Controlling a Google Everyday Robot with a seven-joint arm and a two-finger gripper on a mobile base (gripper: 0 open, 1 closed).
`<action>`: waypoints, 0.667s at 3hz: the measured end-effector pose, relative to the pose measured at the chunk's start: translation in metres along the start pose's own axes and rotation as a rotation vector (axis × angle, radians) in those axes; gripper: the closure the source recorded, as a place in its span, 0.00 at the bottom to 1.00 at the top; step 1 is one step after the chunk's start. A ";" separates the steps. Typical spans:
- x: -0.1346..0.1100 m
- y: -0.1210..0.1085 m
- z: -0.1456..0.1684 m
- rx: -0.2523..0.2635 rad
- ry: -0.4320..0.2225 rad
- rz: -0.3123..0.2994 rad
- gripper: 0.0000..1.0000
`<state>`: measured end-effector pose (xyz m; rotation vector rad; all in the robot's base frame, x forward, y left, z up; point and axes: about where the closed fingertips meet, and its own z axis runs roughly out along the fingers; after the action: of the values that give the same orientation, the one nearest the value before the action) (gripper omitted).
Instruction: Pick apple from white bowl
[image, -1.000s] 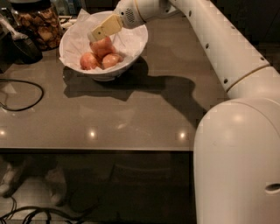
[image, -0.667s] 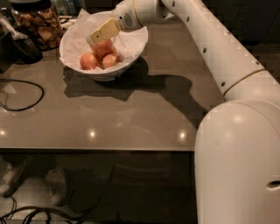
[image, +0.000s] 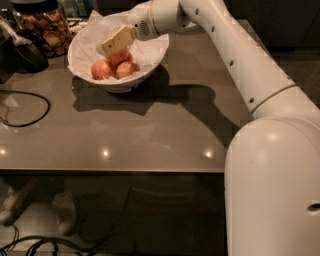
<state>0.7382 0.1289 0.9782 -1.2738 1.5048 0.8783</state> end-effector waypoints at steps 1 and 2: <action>0.001 0.003 0.004 0.006 0.035 -0.026 0.00; 0.004 0.003 0.005 0.024 0.132 -0.029 0.00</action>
Offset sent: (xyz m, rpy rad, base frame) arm 0.0044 -0.0096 -0.0061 -0.2711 0.0215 -0.0763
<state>0.7365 0.1328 0.9731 -1.3550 1.5912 0.7671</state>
